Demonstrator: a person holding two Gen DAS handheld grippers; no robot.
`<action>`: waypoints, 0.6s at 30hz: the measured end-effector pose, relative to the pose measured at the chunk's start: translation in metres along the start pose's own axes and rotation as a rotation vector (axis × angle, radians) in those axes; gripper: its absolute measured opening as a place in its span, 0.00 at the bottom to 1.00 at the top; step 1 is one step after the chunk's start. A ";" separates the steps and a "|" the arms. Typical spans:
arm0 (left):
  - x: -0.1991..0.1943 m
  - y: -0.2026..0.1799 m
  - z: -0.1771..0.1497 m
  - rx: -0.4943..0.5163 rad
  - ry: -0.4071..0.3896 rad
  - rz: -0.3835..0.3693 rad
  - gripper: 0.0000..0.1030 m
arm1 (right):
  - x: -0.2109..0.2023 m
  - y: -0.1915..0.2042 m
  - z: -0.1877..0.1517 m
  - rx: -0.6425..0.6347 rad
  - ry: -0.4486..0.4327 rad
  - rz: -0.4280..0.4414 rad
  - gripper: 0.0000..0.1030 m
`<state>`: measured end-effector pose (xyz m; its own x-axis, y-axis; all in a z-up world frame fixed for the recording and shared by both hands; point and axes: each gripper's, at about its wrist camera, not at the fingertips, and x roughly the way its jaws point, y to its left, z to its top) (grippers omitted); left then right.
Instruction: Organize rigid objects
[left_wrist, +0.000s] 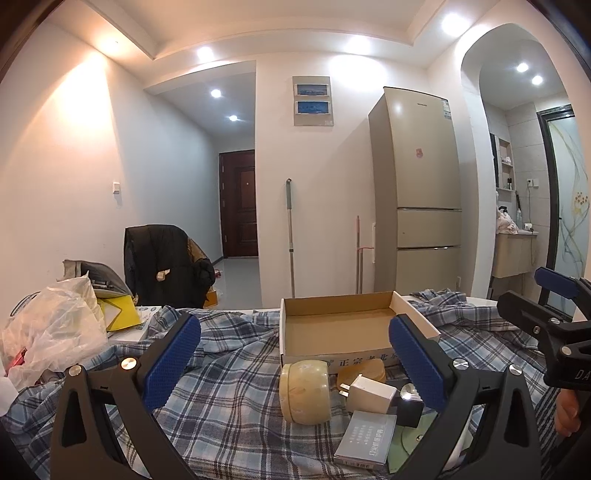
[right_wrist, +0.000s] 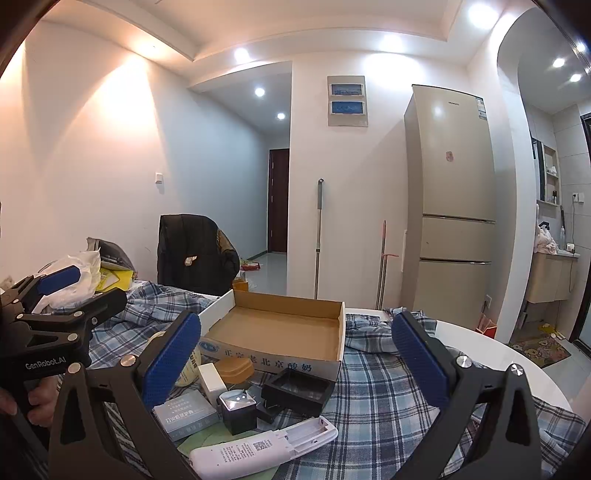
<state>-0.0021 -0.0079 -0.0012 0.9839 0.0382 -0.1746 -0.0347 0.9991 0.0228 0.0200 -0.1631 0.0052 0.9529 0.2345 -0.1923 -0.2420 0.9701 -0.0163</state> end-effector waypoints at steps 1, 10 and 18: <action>0.000 0.000 0.000 -0.001 0.000 -0.001 1.00 | 0.000 0.001 0.000 -0.002 0.000 0.000 1.00; 0.000 0.000 0.000 0.002 -0.005 0.001 1.00 | 0.001 0.000 0.001 -0.002 0.000 0.000 1.00; -0.002 -0.002 0.000 0.011 -0.011 0.003 1.00 | 0.000 0.000 0.001 -0.004 -0.006 -0.002 1.00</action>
<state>-0.0036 -0.0098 -0.0007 0.9856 0.0412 -0.1638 -0.0360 0.9988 0.0341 0.0205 -0.1628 0.0063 0.9544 0.2333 -0.1860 -0.2412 0.9703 -0.0203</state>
